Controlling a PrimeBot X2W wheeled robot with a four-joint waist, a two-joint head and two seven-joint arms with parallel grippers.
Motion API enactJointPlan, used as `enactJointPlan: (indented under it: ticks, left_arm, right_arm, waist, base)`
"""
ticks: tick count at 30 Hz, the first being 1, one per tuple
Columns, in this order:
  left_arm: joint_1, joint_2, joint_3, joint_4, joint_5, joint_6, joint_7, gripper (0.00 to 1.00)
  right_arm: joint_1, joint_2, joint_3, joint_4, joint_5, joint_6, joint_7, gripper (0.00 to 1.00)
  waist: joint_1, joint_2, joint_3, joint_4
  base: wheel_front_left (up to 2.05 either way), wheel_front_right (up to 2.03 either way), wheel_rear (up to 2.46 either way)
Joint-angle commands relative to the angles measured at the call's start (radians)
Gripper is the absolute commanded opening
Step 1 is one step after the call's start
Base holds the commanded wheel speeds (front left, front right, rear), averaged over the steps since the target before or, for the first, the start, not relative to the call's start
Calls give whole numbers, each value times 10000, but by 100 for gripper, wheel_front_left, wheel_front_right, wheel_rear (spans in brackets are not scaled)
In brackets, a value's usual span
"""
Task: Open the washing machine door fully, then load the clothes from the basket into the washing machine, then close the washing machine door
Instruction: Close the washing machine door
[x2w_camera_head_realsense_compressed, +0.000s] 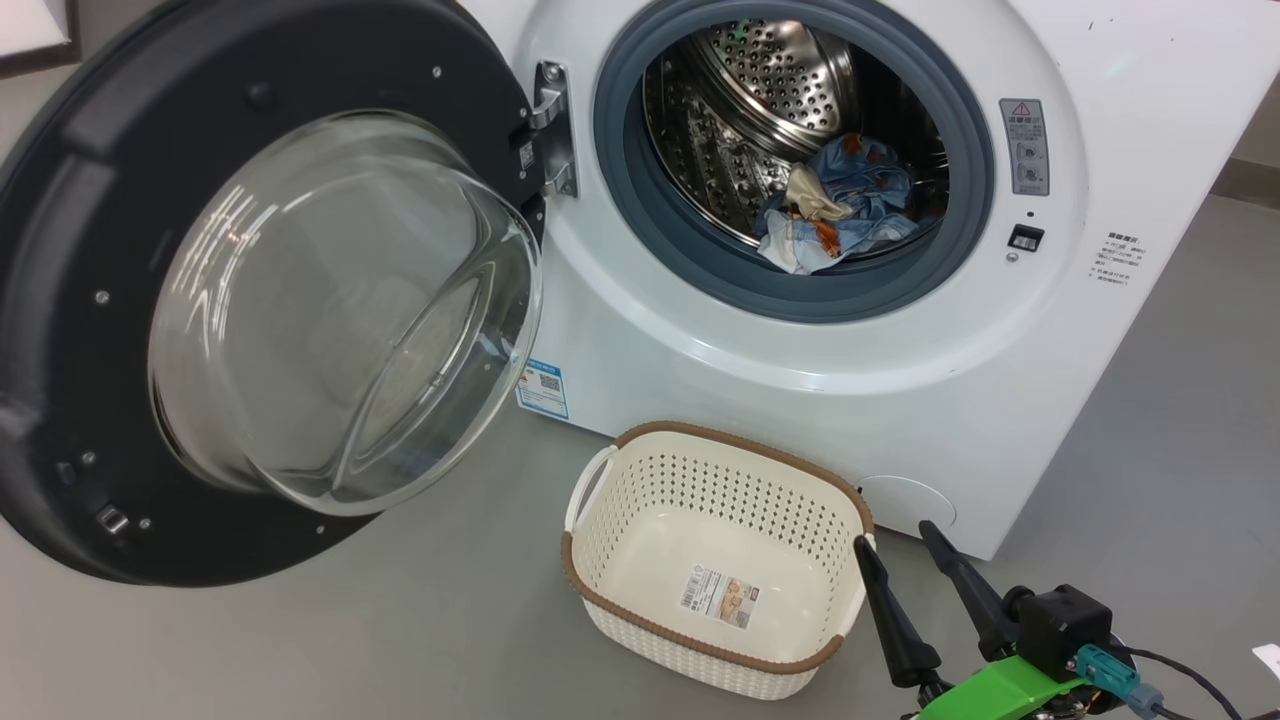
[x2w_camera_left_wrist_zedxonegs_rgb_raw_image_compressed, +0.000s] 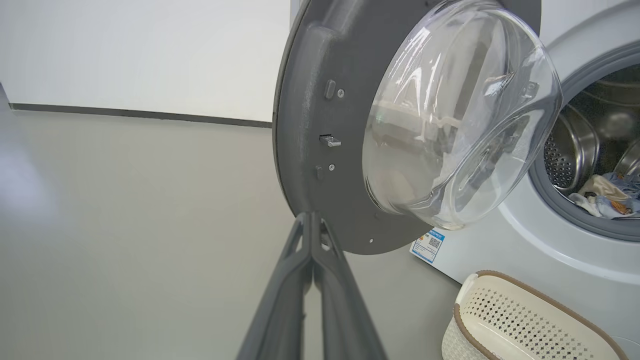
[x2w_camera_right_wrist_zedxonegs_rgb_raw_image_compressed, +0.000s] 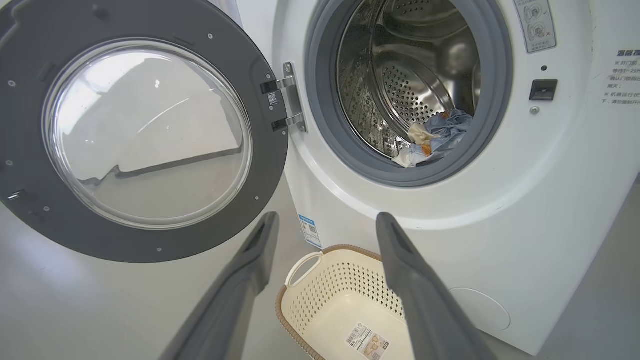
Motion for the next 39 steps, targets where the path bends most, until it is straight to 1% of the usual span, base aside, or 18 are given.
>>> enactJointPlan:
  ticks: [1, 7, 8, 11, 13, 15, 19, 21, 23, 28, 33, 36, 39]
  left_arm:
    - [-457, 37, 487, -255, -32, -128, -82, 0]
    - [-1285, 211, 1323, -222, -191, -757, -82, 0]
    - [-1672, 393, 1577, -198, -253, -939, -82, 0]
    - [-2302, 697, 1904, -12, -468, -1174, -82, 0]
    - [-2783, 818, 2170, 176, -875, -1286, -80, 0]
    - [-3221, 1110, 2353, 407, -1170, -1426, -14, 0]
    - [-4172, 1664, 2759, 1161, -2090, -1735, 352, 0]
    - [-4696, 1830, 3029, 1637, -2805, -1862, 619, 0]
    - [-5164, 2111, 3195, 2153, -3365, -2000, 902, 0]
    - [-6343, 2753, 3635, 3603, -5182, -2258, 1932, 0]
    - [-7454, 3366, 4085, 4762, -6975, -2343, 3193, 0]
    - [-7920, 3758, 4230, 5389, -7642, -2354, 3908, 0]
    - [-8303, 4042, 4479, 5971, -8155, -2255, 4406, 0]
  right_arm:
    - [-296, 1, 210, -261, -46, 16, -49, 100]
    - [-261, 1, 162, -287, -54, 16, -49, 100]
    - [-263, 1, 159, -288, -58, 16, -49, 100]
    - [-264, 1, 165, -291, -57, 16, -49, 100]
    - [-260, 1, 152, -306, -57, 16, -49, 100]
    - [-251, 1, 139, -318, -65, 16, -49, 100]
    - [-188, 1, 102, -355, -83, 16, -49, 100]
    - [-140, 1, 64, -380, -107, 16, -49, 100]
    - [-95, 1, 26, -402, -132, 16, -49, 100]
    - [-74, 1, 34, -446, -216, 16, -49, 100]
    - [-158, 1, 43, -430, -352, 16, -49, 100]
    - [-244, 1, 91, -402, -415, 16, -45, 100]
    - [-287, 1, 114, -416, -470, 16, -12, 100]
  waist:
    - [0, -1, 4, -4]
    - [0, -1, 55, -12]
    - [0, -1, 73, -15]
    - [0, -1, 82, -30]
    - [0, -1, 94, -37]
    - [0, -1, 102, -52]
    - [0, -1, 118, -92]
    - [0, -1, 129, -111]
    - [0, -1, 140, -136]
    - [0, -1, 238, -302]
    - [0, -1, 411, -479]
    - [0, -1, 507, -621]
    - [0, -1, 598, -757]
  base:
    - [0, 0, 0]
    - [0, 0, 0]
    - [0, 0, 0]
    - [0, 0, 0]
    - [0, 0, 0]
    - [0, 0, 0]
    - [0, 0, 0]
    - [0, 0, 0]
    - [0, 0, 0]
    - [0, 0, 0]
    - [0, 0, 0]
    - [0, 0, 0]
    - [0, 0, 0]
